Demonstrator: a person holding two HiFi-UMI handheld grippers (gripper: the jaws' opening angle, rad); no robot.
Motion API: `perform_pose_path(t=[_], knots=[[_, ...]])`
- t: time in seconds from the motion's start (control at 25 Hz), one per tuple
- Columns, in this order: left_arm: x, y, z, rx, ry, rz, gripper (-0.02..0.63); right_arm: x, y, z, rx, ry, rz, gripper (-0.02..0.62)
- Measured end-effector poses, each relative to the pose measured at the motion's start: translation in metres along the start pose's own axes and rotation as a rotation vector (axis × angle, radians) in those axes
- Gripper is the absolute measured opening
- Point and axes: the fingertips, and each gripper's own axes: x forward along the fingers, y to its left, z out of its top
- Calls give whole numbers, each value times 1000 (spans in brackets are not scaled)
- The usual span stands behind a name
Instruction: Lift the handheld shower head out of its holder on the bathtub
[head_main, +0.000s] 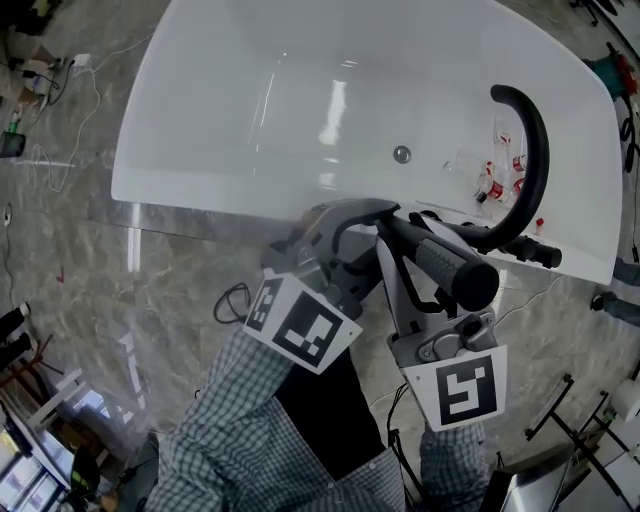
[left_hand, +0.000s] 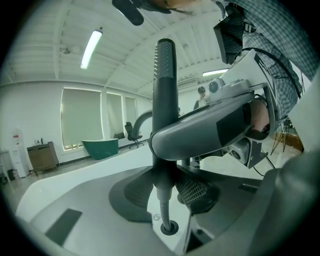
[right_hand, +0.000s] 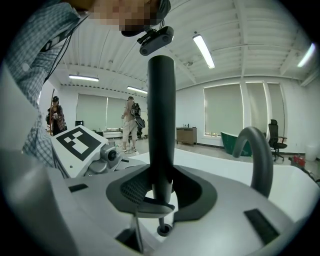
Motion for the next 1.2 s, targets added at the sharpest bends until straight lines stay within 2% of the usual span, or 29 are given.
perform_pose_path(t=[0.68, 1.2], knots=[[-42, -7, 87, 38, -23, 21, 127, -44, 17, 90, -7, -63, -30, 135], [-68, -17, 157, 56, -54, 38, 127, -83, 27, 154, -65, -102, -34, 135]])
